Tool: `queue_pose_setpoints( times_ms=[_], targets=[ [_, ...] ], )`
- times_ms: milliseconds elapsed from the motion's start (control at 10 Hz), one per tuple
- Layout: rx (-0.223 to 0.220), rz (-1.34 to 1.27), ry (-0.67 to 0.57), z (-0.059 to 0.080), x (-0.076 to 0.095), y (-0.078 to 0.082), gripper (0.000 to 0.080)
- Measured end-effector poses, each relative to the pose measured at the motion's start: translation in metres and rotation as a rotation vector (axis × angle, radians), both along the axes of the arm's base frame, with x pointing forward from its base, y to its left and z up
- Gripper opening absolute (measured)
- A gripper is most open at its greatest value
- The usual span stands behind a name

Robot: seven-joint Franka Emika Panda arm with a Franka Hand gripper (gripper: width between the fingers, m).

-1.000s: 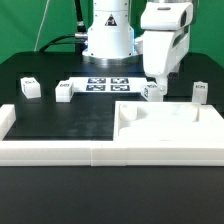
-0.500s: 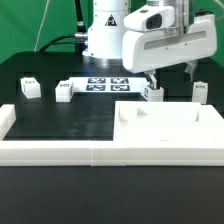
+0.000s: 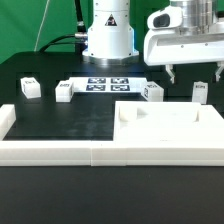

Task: Assemble one leg

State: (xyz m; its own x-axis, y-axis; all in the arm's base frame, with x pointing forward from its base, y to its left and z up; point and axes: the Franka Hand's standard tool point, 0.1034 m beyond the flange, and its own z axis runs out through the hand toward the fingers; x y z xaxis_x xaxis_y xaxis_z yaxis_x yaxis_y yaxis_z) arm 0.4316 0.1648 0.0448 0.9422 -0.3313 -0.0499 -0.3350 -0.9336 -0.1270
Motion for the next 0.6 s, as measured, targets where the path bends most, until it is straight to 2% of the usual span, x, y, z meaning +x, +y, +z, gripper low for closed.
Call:
queue_pose_setpoints(
  times_ms=[400,500,600],
  targets=[
    [0.002,0.014,0.03,-0.0011,-0.0028,-0.0011,0.0649],
    [0.003,0.048,0.093,-0.0028,-0.0075,-0.0029,0.0649],
    [0.01,0.072,0.143,-0.0032,-0.0048,-0.0014,0.0649]
  ],
)
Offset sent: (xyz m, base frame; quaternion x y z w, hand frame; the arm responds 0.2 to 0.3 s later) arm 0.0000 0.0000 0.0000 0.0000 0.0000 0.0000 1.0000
